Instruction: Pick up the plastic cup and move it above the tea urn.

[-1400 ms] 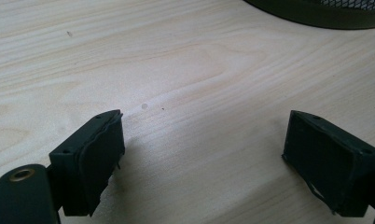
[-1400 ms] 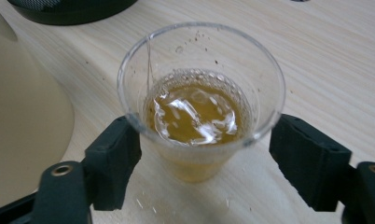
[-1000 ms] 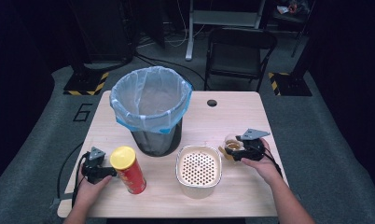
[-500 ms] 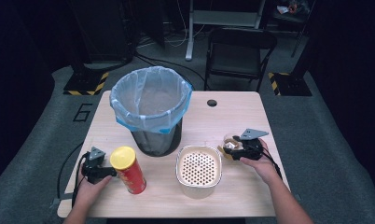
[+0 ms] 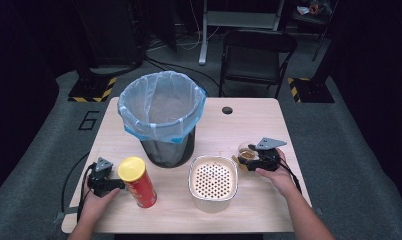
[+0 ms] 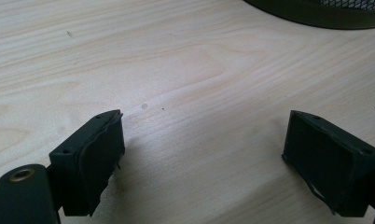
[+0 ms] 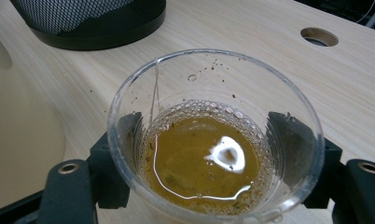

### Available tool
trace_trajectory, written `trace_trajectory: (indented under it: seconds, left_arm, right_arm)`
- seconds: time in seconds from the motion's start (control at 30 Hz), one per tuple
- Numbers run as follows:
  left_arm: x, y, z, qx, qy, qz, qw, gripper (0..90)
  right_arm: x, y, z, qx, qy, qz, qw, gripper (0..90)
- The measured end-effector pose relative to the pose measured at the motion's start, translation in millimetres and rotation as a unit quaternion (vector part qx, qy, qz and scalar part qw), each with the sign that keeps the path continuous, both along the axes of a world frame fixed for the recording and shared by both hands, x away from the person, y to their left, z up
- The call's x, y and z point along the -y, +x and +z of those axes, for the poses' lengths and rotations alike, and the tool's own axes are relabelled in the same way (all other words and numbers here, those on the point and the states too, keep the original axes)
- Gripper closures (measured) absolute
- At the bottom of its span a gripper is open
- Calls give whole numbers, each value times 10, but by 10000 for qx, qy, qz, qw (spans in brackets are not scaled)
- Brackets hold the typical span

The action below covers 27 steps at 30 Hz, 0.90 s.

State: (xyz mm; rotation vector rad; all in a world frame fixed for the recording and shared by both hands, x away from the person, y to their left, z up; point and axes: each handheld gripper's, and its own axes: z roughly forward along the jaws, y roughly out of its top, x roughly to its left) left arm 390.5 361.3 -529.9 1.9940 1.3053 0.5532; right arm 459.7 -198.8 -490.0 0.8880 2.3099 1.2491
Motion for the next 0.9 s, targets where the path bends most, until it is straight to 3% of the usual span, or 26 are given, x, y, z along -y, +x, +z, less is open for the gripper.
trace_trajectory:
  seconds: [0.6, 0.63, 0.73, 0.83, 0.9]
  left_arm:
    - [0, 0, 0, 1, -1, 1, 10000, 118]
    - [0, 0, 0, -1, 3, -2, 10000, 118]
    - [0, 0, 0, 1, -2, 2, 10000, 118]
    - [0, 0, 0, 0, 2, 0, 10000, 118]
    - [0, 0, 0, 0, 2, -1, 10000, 118]
  right_arm:
    - [-47, -33, 67, 229, -136, 66, 9996, 349]
    - [-40, -42, 124, 244, -18, 35, 9997, 352]
    - [-40, -38, 190, 245, -30, 39, 9997, 351]
    - [-59, -44, 384, 342, -8, 97, 9994, 351]
    - [-66, -43, 436, 346, -10, 112, 9993, 352]
